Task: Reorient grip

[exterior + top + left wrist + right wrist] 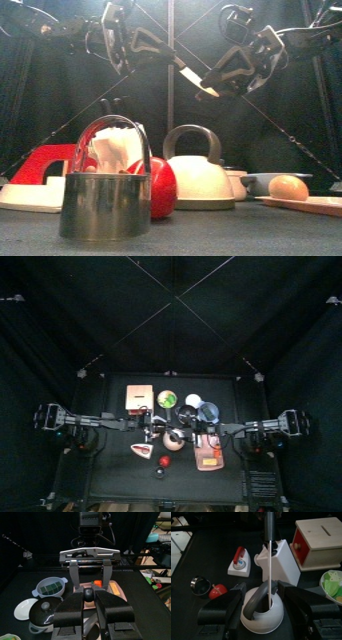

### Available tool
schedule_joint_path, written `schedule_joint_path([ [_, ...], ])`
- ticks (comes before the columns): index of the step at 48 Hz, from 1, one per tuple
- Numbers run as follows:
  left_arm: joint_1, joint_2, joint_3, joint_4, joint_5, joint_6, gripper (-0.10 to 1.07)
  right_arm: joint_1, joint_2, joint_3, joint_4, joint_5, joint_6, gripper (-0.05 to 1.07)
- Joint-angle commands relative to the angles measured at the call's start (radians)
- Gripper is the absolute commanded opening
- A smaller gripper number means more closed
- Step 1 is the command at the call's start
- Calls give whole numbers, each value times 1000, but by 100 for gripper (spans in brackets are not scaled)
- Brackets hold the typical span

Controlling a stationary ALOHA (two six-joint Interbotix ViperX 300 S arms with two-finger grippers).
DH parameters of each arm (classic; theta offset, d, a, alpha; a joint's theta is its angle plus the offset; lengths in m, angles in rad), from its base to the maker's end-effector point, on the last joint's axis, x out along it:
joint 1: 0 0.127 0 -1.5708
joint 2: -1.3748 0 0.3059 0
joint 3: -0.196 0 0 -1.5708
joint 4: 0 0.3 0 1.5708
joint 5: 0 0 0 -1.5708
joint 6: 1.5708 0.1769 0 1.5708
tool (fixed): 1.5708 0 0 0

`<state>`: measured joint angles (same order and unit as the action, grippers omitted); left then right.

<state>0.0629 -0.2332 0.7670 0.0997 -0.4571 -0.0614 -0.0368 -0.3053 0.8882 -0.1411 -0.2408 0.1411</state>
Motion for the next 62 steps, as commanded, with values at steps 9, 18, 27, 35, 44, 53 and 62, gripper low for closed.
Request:
schedule_joint_path([
  [9,-3,-3,3,-3,-34,0,39,-2,-71,14,20,2,3,86],
  [18,-3,-3,6,-3,-54,0,39,-14,-80,32,26,2,2,74],
  [27,-3,-2,8,-3,-69,0,39,-18,-77,31,28,2,2,60],
  [35,-3,11,11,-3,-71,0,39,-28,-84,37,31,2,3,50],
  [44,-3,40,6,-3,-74,0,39,-28,-118,38,31,20,5,42],
  [53,-20,87,-3,-3,-74,2,39,-26,-193,54,31,107,8,39],
  [62,-37,137,-29,-3,-74,2,39,-18,-270,63,55,202,5,39],
])
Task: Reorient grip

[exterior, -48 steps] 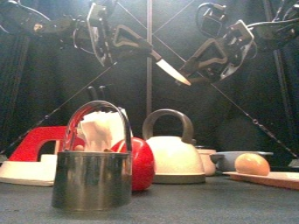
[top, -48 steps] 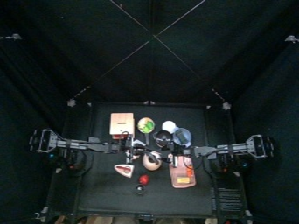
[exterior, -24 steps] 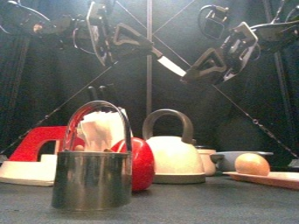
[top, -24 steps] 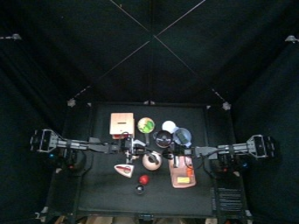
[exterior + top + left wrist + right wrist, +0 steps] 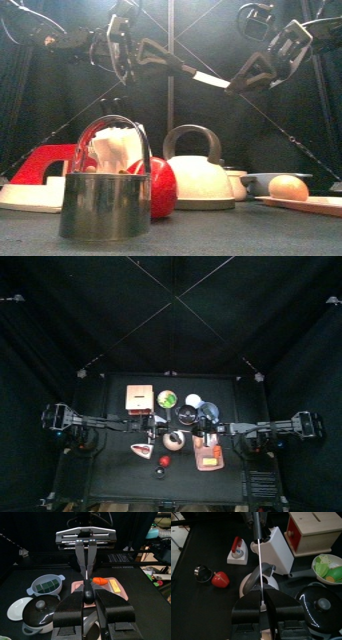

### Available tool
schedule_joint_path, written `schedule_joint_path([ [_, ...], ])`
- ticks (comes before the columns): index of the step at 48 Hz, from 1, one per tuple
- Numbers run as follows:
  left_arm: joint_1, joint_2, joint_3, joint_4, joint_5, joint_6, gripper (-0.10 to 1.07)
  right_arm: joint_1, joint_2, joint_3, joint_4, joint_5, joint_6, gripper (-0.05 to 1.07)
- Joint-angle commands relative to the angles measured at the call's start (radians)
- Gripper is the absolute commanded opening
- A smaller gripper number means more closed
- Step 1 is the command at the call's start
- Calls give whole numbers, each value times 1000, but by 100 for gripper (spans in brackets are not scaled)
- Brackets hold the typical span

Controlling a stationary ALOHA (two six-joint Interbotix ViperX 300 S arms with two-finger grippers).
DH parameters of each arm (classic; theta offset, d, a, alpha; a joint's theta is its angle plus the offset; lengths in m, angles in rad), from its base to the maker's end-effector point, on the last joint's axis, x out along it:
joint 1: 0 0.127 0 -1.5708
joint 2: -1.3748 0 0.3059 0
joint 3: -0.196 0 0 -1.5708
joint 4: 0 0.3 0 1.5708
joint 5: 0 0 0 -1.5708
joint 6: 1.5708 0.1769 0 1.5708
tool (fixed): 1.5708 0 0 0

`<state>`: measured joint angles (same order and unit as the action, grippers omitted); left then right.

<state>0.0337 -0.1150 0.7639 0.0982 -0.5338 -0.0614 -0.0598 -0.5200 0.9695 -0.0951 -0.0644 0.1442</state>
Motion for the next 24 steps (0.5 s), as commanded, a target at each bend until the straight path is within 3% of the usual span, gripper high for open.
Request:
schedule_joint_path([
  [1,-9,25,-29,-2,3,2,39,5,-63,-18,9,34,2,38],
  [14,-23,109,-83,0,3,3,39,6,-89,-20,35,67,2,38],
  [24,-23,124,-89,2,3,3,39,15,-87,-6,37,97,2,38],
])
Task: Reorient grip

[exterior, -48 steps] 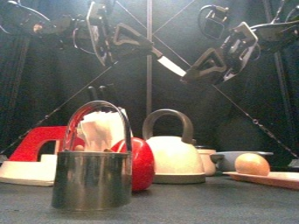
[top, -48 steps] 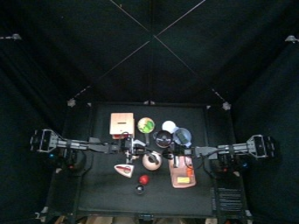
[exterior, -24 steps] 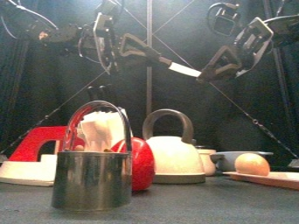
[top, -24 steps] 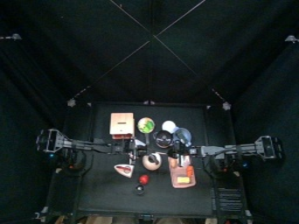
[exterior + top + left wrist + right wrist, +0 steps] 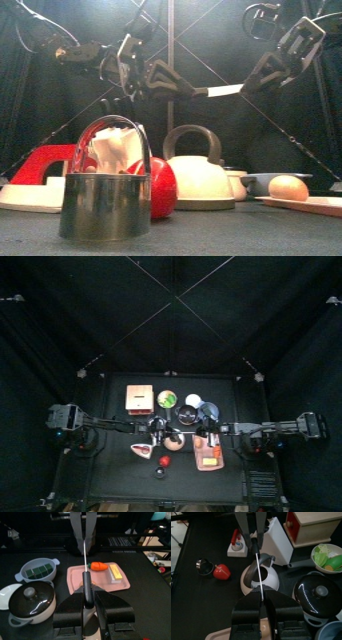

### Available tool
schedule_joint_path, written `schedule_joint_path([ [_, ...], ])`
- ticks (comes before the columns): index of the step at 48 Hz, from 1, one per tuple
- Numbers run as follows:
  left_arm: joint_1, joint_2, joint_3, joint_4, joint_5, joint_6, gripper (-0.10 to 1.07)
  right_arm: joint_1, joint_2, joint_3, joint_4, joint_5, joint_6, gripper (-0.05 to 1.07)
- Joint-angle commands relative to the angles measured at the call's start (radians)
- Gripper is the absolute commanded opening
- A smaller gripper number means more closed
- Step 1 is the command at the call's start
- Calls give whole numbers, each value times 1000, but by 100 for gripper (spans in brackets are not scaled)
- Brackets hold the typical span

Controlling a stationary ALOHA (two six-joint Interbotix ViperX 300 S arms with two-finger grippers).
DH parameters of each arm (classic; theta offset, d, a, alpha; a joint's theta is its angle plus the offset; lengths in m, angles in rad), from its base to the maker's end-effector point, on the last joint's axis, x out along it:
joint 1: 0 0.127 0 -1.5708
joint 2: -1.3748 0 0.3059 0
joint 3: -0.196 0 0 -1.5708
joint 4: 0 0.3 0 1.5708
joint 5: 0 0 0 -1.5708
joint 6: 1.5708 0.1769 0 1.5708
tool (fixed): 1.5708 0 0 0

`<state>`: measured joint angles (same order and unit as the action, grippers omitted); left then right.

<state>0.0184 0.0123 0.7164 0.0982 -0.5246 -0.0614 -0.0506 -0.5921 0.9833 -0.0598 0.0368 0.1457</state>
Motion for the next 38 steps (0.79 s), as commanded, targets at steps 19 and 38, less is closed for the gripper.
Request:
schedule_joint_path([
  [19,-8,-17,-48,-2,-34,5,39,9,-14,0,11,21,3,38],
  [38,-34,37,-84,2,-100,3,39,23,-60,12,123,126,3,38],
])
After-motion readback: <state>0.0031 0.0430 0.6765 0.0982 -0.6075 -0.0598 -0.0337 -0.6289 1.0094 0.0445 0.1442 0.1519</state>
